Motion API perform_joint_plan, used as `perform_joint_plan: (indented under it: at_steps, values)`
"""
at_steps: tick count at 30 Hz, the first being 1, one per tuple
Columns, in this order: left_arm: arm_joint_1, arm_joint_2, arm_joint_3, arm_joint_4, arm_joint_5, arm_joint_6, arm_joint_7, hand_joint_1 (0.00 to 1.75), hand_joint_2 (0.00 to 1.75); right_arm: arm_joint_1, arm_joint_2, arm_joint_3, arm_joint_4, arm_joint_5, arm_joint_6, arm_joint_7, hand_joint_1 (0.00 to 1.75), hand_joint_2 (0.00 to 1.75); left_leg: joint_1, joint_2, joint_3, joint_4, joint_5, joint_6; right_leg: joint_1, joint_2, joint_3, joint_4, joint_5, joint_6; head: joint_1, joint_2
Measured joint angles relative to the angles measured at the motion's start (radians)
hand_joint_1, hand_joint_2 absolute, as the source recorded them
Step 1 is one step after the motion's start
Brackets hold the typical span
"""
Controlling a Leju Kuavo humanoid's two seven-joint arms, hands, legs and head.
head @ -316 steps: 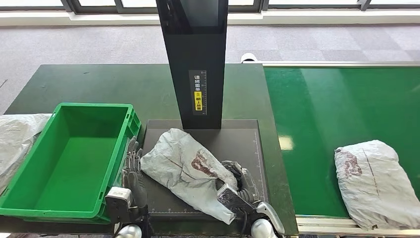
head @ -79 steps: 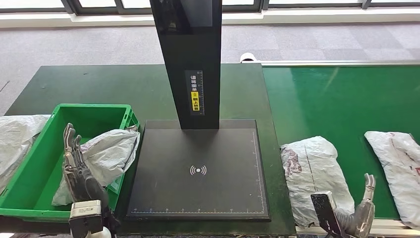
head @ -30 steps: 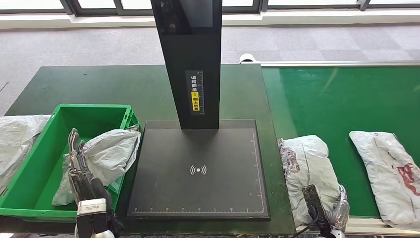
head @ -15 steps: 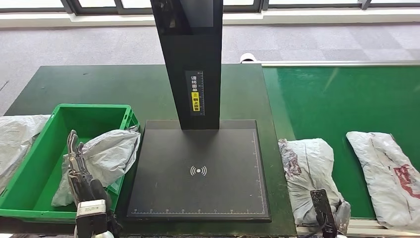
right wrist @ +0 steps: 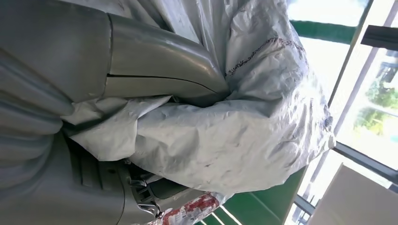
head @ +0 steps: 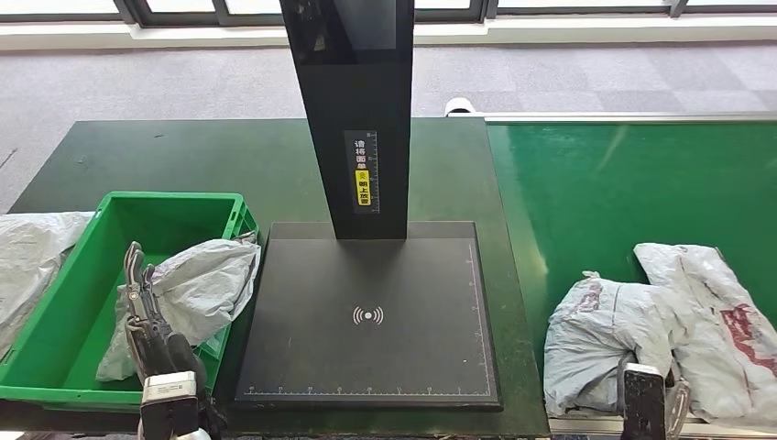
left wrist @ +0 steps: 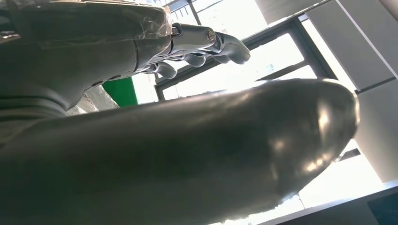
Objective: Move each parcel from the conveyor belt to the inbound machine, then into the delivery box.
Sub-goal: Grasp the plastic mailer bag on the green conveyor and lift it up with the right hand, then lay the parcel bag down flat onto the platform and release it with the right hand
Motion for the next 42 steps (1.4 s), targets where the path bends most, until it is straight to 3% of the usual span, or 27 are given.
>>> perform_joint_plan:
  at_steps: [4,8,16,23,28,31,35,42]
  values:
    - [0.003,0.000,0.002,0.000,0.017,-0.007,-0.007,0.00,0.00,0.086,-0.003,0.099,-0.198,-0.126,-0.182,-0.001,1.75,1.75,0.000,-0.003,-0.001,0.000,0.001,0.001,-0.002,-0.003,0.000,0.000,-0.001,0.001,0.000,0.000]
    - [0.003,0.000,0.003,0.002,0.028,-0.020,-0.016,0.00,0.00,0.162,-0.022,0.222,-0.415,-0.143,-0.315,-0.003,1.75,1.75,0.000,-0.002,0.000,0.000,-0.001,0.000,-0.001,-0.001,0.000,0.000,-0.002,0.001,0.000,0.000]
    - [0.003,0.000,0.005,0.006,0.030,-0.028,-0.019,0.00,0.00,0.219,-0.042,0.326,-0.592,-0.131,-0.350,-0.002,1.75,1.75,0.000,-0.002,-0.001,0.000,-0.001,0.000,-0.002,-0.001,0.001,0.000,-0.002,0.001,0.000,0.000]
    - [-0.012,-0.001,0.007,0.020,0.030,-0.069,-0.022,0.00,0.00,0.253,-0.061,0.449,-0.766,0.054,-0.370,-0.002,1.75,1.75,0.000,-0.002,0.001,0.000,-0.001,0.000,-0.002,-0.001,0.001,0.000,-0.002,0.001,0.000,0.000]
    - [-0.019,-0.001,0.007,0.029,0.030,-0.075,-0.022,0.00,0.00,0.263,-0.073,0.511,-0.818,0.078,-0.369,-0.002,1.75,1.75,0.000,-0.002,0.001,0.000,-0.001,0.000,-0.002,-0.001,0.000,0.000,-0.002,0.001,0.000,0.000]
    - [-0.025,-0.003,0.008,0.034,0.029,-0.090,-0.020,0.00,0.00,0.233,-0.079,0.542,-0.786,0.120,-0.290,-0.002,1.75,1.75,0.000,0.001,-0.005,-0.001,-0.002,0.000,-0.001,0.002,0.002,0.000,-0.002,0.001,0.000,0.000]
    - [-0.065,-0.014,0.003,0.047,0.014,-0.108,-0.002,0.00,0.00,0.098,-0.066,0.633,-0.527,0.205,-0.106,0.004,1.75,1.75,0.001,0.009,-0.002,0.000,-0.003,0.001,0.000,0.008,0.003,0.000,-0.002,0.001,0.000,0.000]
    - [-0.081,-0.018,0.000,0.066,0.008,-0.107,0.008,0.00,0.00,-0.002,-0.044,0.698,-0.254,0.195,-0.018,0.003,1.75,1.75,0.000,0.001,-0.001,0.000,0.003,-0.001,0.002,0.002,-0.001,0.001,0.002,0.000,0.000,0.000]
